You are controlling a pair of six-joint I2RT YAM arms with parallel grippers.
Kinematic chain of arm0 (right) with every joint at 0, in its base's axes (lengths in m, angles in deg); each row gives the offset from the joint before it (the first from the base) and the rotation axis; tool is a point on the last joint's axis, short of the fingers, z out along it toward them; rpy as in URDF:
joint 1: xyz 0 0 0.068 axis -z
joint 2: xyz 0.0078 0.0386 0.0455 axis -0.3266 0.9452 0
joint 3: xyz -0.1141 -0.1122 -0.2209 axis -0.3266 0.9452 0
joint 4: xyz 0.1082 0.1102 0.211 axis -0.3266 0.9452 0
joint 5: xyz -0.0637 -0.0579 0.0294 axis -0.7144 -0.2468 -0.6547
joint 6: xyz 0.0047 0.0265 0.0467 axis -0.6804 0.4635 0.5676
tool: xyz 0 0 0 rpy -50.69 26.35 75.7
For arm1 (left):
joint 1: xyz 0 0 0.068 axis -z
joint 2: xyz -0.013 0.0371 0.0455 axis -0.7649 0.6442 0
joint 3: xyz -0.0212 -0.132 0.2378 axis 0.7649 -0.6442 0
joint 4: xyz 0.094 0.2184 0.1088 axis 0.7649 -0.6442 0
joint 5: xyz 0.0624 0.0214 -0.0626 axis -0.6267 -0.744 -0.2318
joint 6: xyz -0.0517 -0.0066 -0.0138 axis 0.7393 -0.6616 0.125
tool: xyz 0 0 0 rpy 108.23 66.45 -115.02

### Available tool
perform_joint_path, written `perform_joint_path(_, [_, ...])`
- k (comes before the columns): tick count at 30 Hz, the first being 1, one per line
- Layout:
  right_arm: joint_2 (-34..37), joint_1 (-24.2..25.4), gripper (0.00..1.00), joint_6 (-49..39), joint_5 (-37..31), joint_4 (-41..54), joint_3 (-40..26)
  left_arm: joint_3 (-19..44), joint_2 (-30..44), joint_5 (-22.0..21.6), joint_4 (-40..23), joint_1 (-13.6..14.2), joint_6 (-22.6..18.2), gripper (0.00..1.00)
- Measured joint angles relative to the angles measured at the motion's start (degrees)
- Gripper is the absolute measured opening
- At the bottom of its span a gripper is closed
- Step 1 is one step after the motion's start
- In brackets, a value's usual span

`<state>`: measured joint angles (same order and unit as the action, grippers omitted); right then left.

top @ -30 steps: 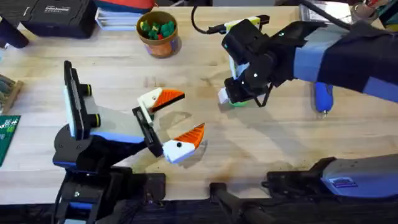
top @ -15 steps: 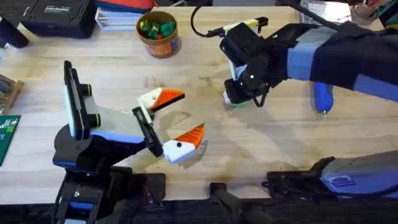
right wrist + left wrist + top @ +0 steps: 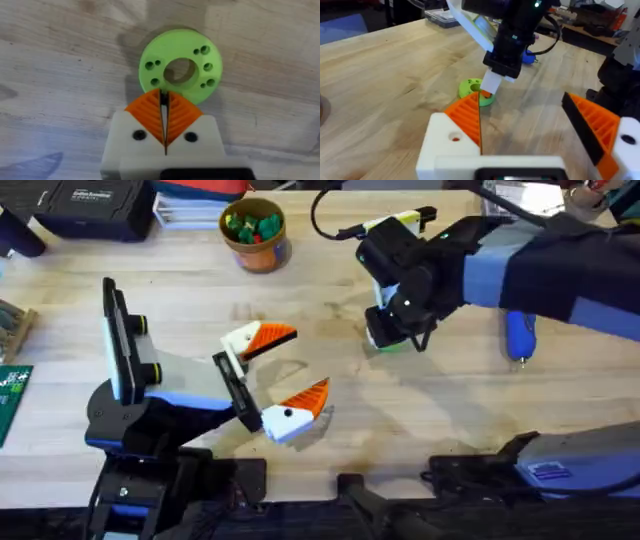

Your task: Pick up the gripper from the table and insert it into the empty holder that is missing its gripper. Then pick up a screw, insert it into the mounting hole, and use the screwdriver to tighten it. Finally, clean up the table by picking up the vegetable and placing it into the bucket.

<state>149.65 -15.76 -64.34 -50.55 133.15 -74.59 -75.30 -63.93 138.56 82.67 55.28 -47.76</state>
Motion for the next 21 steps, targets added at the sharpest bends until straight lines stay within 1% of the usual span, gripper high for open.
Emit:
perform_joint_path(5, [-1.2,1.5,0.007,-0.4,0.2,2.9,-1.8,0.0,0.0,0.0,0.0,0.0,0.0,0.985])
perform_joint_path(11, [-6.2,1.2,0.007,-0.7,0.5,5.9,-7.0,0.0,0.0,0.0,0.0,0.0,0.0,0.985])
perform_joint_path(15, [-8.6,1.2,0.007,-1.3,3.0,7.4,-10.6,0.0,0.0,0.0,0.0,0.0,0.0,0.985])
perform_joint_path(18, [-8.5,0.8,0.007,-1.5,6.0,9.0,-14.7,0.0,0.0,0.0,0.0,0.0,0.0,0.985])
perform_joint_path(21, [-6.9,-0.2,0.007,-2.3,8.8,12.6,-21.4,0.0,0.0,0.0,0.0,0.0,0.0,0.985])
